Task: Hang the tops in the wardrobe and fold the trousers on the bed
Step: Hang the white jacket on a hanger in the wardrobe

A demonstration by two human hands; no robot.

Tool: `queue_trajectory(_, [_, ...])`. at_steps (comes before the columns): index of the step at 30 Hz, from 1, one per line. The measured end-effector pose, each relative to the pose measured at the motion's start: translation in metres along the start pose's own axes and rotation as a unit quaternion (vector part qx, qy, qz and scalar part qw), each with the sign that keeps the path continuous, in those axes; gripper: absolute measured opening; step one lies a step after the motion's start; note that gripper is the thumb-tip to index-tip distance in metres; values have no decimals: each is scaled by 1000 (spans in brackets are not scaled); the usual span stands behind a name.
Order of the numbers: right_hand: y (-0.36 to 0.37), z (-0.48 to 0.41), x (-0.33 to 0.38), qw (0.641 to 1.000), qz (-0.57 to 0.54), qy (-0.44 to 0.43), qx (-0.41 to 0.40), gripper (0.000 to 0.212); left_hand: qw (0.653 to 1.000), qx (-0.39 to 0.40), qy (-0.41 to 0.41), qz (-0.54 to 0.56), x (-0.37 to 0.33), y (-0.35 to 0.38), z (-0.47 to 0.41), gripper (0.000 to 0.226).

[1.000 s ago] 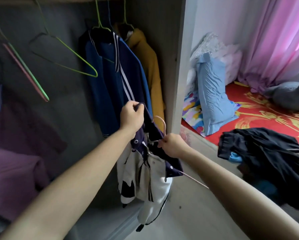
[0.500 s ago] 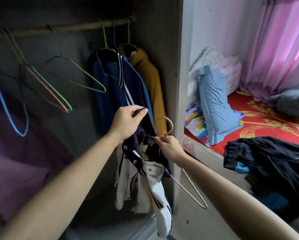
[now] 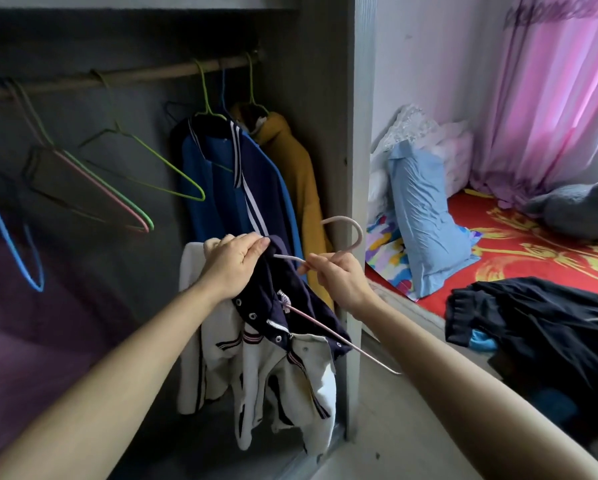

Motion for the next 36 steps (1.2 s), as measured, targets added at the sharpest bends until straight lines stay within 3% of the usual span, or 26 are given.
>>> queue_trajectory(4, [-9,-9,-2,994,102,-27,-17,36,999,-42,-26,-18,-5,-1,0,37])
queue_trajectory(6, [-14,-14,-1,983,170,-53,-32,49,998,-40,-39,-21,-5,2,-1,34])
queue_trajectory(8, [-16,-14,-2,955,283,-86,-1,57,997,-45,-64,-9,-1,4,-3,36])
queue_trajectory(10, [-19,-9,-10,923,365,-119,26,45,994,-51,-99,5,8,4,-5,38])
queue_trajectory(14, [-26,0,-24,943,300,-140,8,22,993,-39,-111,7,12,6,-2,35])
queue_trajectory(18, [7,2,-15,935,287,-197,71,24,997,-34,-38,53,-20,19,9,32])
queue_trajectory(22, [8,-10,-10,919,320,-211,94,33,996,-65,-16,56,-23,18,11,34])
queue_trajectory(25, [-12,-12,-29,932,320,-156,67,44,995,-86,-9,56,-13,14,13,40])
queue_trajectory(27, [-36,-7,-49,930,351,-102,-37,51,992,-96,-30,70,-3,13,11,43])
queue_trajectory(29, [-59,9,-67,905,386,-45,-172,59,990,-103,-54,84,7,11,7,46])
queue_trajectory(32, [-67,39,-96,896,332,53,-290,79,986,-122,-74,90,14,3,3,46])
queue_trajectory(34, [-59,49,-127,909,267,174,-270,81,983,-131,-83,102,12,-2,1,44])
queue_trajectory(36, [-38,52,-157,922,117,326,-171,68,981,-142,-60,122,5,-7,2,41])
Point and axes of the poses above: each hand's wrist, its own z-axis away from the middle knuckle, its own y-axis out of the palm, x = y × z, the point moved 6 cm from there along -z, towards the middle knuckle, and after that the axes turned 14 degrees about -y, right-handed, at the moved point
